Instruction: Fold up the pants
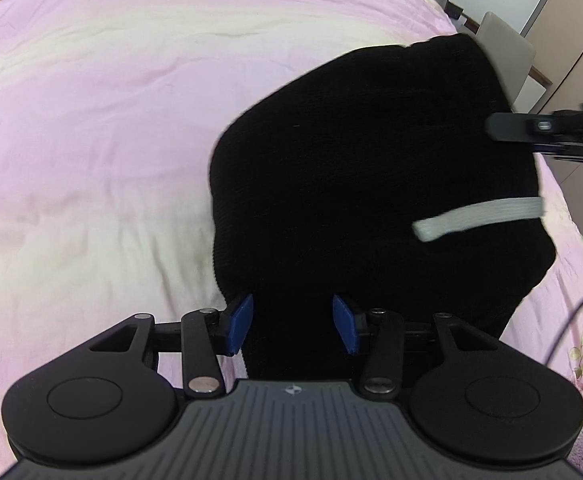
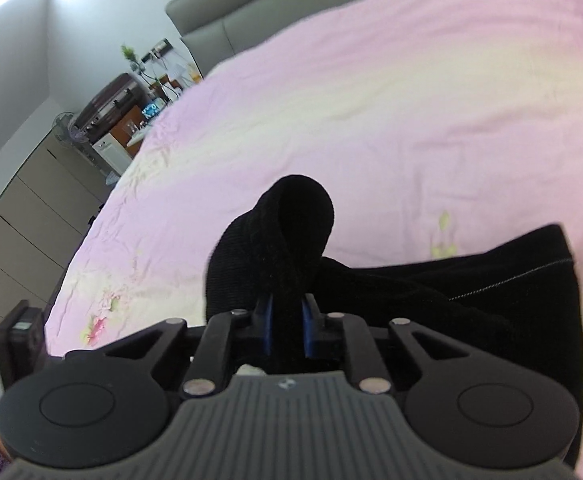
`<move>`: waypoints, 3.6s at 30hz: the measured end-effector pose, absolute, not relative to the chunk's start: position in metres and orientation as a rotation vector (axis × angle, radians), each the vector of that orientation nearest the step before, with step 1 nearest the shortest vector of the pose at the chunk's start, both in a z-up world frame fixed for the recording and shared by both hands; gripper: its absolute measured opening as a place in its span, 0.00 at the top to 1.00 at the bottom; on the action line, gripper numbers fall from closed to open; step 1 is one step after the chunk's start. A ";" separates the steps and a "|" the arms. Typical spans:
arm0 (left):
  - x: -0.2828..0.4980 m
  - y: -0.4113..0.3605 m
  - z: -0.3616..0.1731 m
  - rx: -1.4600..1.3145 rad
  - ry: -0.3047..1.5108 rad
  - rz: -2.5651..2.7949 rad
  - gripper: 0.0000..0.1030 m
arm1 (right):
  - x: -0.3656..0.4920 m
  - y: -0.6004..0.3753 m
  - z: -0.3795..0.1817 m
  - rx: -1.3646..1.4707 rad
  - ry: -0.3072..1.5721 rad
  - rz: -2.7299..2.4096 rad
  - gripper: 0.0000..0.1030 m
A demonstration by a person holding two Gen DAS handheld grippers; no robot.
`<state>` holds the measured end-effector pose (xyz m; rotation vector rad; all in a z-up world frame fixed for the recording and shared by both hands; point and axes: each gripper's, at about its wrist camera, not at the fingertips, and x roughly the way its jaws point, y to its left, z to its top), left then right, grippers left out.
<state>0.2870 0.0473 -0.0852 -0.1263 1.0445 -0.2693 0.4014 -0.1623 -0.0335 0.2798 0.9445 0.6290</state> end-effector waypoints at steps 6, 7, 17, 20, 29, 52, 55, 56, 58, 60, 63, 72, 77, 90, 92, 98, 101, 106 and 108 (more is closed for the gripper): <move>0.282 0.035 -0.053 -0.136 0.952 -0.269 0.47 | 0.376 -0.222 -0.030 0.350 0.953 0.457 0.91; 0.285 0.030 -0.050 -0.131 0.939 -0.266 0.47 | 0.375 -0.234 -0.045 0.383 0.989 0.411 0.91; 0.334 -0.037 -0.076 -0.028 0.936 -0.255 0.50 | 0.362 -0.266 -0.135 0.509 1.104 0.303 0.90; 0.341 -0.051 -0.106 0.055 1.028 -0.195 0.52 | 0.367 -0.264 -0.146 0.502 1.115 0.306 0.88; 0.337 -0.057 -0.119 0.115 1.033 -0.194 0.52 | 0.366 -0.304 -0.123 0.528 1.090 0.400 0.30; 0.320 -0.039 -0.095 0.069 0.965 -0.225 0.52 | 0.377 -0.270 -0.111 0.549 1.048 0.447 0.76; 0.307 -0.023 -0.070 0.036 0.901 -0.207 0.52 | 0.373 -0.246 -0.066 0.443 0.969 0.504 0.79; 0.304 -0.019 -0.062 0.042 0.878 -0.191 0.52 | 0.373 -0.237 -0.048 0.400 0.940 0.519 0.80; 0.297 -0.008 -0.044 0.026 0.834 -0.165 0.52 | 0.378 -0.220 -0.017 0.330 0.887 0.549 0.84; 0.294 0.003 -0.029 -0.006 0.815 -0.153 0.52 | 0.388 -0.211 0.010 0.282 0.856 0.540 0.85; 0.295 0.011 -0.020 -0.022 0.797 -0.145 0.52 | 0.402 -0.217 0.034 0.237 0.826 0.499 0.86; 0.335 -0.025 -0.073 -0.025 0.867 -0.228 0.56 | 0.437 -0.289 -0.059 0.155 0.966 0.212 1.00; 0.353 -0.043 -0.104 0.011 0.919 -0.241 0.61 | 0.453 -0.328 -0.106 0.217 1.028 0.166 1.00; 0.347 -0.046 -0.104 0.035 0.911 -0.256 0.61 | 0.459 -0.284 -0.095 0.368 1.009 0.378 0.47; 0.347 -0.046 -0.102 0.041 0.913 -0.257 0.61 | 0.465 -0.273 -0.109 0.381 1.057 0.381 0.53; 0.341 -0.040 -0.083 0.022 0.851 -0.276 0.61 | 0.452 -0.270 -0.092 0.349 0.964 0.313 0.92; 0.340 -0.033 -0.075 0.000 0.826 -0.266 0.61 | 0.441 -0.271 -0.084 0.221 0.929 0.288 0.93; 0.349 -0.036 -0.086 0.020 0.848 -0.257 0.62 | 0.451 -0.279 -0.113 0.131 0.966 0.201 0.94; 0.354 -0.038 -0.094 0.010 0.858 -0.255 0.65 | 0.457 -0.279 -0.128 0.116 0.997 0.187 0.93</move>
